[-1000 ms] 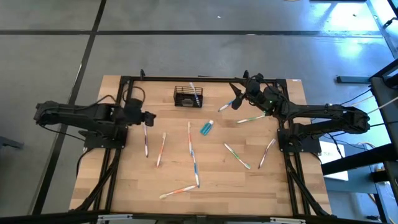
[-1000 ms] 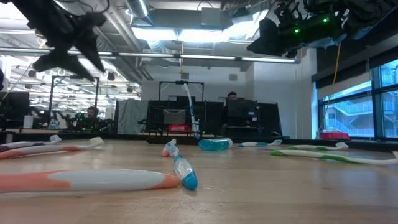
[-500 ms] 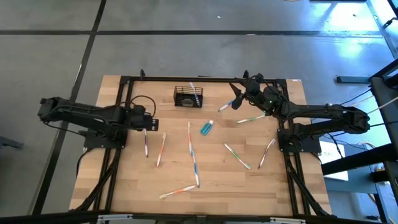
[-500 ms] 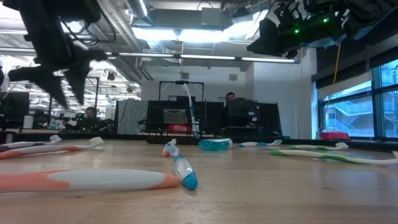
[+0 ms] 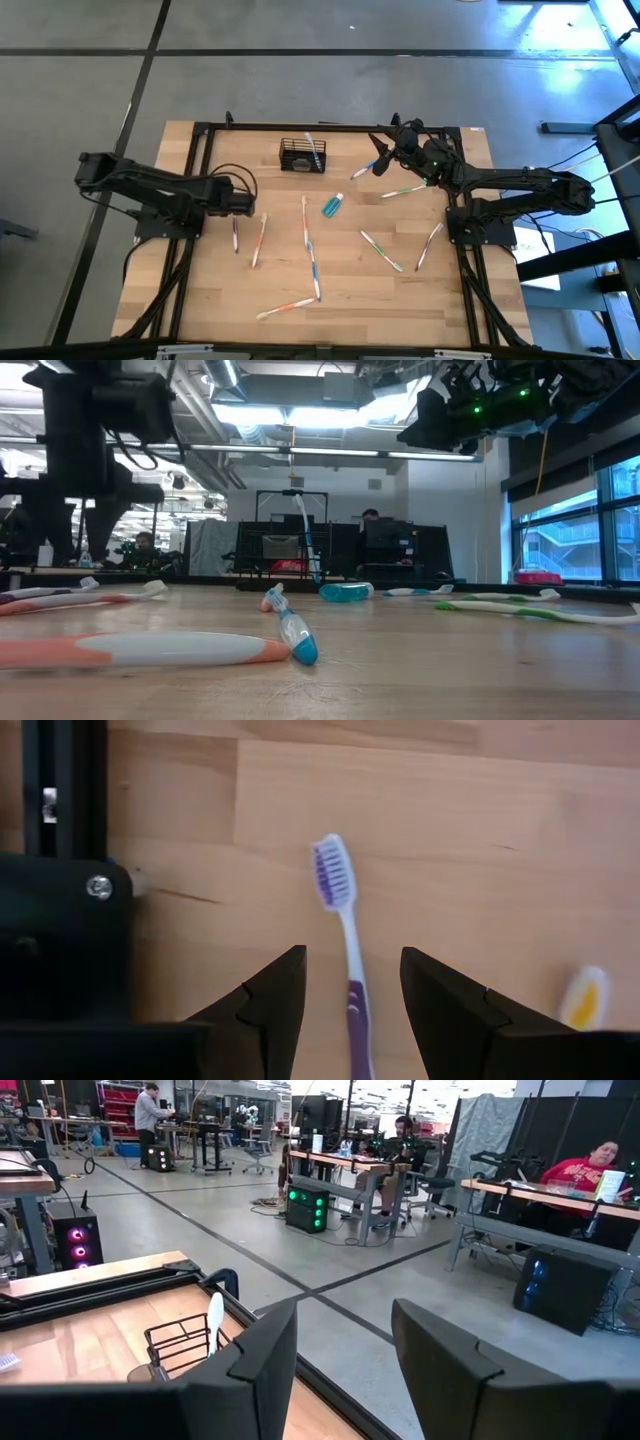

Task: Pick & Place toothbrushing station
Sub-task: Put the left purple toothbrush into the black wire organizer

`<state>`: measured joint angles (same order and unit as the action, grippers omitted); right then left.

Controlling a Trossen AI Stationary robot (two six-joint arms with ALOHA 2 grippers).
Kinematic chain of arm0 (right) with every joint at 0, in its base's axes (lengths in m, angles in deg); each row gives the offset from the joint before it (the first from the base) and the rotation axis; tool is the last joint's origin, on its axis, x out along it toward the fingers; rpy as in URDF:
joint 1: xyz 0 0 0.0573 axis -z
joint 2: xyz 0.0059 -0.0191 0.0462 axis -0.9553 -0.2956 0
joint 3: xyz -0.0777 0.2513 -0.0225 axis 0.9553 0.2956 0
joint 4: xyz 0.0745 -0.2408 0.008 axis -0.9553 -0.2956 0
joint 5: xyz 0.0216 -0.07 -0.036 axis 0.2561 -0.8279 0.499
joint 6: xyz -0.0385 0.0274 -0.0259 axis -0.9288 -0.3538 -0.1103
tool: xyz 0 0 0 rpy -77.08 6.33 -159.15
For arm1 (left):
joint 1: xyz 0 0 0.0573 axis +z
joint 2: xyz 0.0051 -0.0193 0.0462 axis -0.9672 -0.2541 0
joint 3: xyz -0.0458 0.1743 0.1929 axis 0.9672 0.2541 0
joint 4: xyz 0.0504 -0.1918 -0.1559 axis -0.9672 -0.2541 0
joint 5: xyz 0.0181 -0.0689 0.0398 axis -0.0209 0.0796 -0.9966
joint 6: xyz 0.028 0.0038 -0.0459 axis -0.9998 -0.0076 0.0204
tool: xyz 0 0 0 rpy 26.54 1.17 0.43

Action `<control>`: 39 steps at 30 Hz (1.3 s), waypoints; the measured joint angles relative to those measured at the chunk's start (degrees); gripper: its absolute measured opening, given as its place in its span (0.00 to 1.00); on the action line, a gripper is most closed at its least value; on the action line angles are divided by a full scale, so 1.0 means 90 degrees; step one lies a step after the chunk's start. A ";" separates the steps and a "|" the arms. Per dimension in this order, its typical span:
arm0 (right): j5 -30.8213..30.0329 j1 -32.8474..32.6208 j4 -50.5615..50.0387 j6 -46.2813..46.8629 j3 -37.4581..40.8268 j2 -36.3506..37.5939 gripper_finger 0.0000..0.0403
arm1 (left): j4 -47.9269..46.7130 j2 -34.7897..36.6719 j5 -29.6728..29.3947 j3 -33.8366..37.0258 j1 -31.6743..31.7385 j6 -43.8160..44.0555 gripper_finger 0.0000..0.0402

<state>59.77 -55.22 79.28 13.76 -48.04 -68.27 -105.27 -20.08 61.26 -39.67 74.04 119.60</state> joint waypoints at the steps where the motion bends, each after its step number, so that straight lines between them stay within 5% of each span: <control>1: 0.0000 -0.0001 0.0000 0.0002 0.0000 0.0000 0.42 | 0.0005 -0.0082 -0.0012 0.0000 0.0000 0.0075 0.40; 10: 0.0000 -0.0005 -0.0083 0.0000 0.0000 0.0000 0.42 | 0.0253 -0.0794 -0.0271 0.0000 0.0167 0.0851 0.40; 39: 0.0000 -0.0007 -0.0090 -0.0001 0.0000 0.0000 0.42 | 0.0687 -0.1979 -0.0138 -0.0017 0.1076 0.0335 0.38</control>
<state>59.77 -55.29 78.47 13.75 -48.04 -68.27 -99.09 -37.89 60.01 -39.83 83.73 122.62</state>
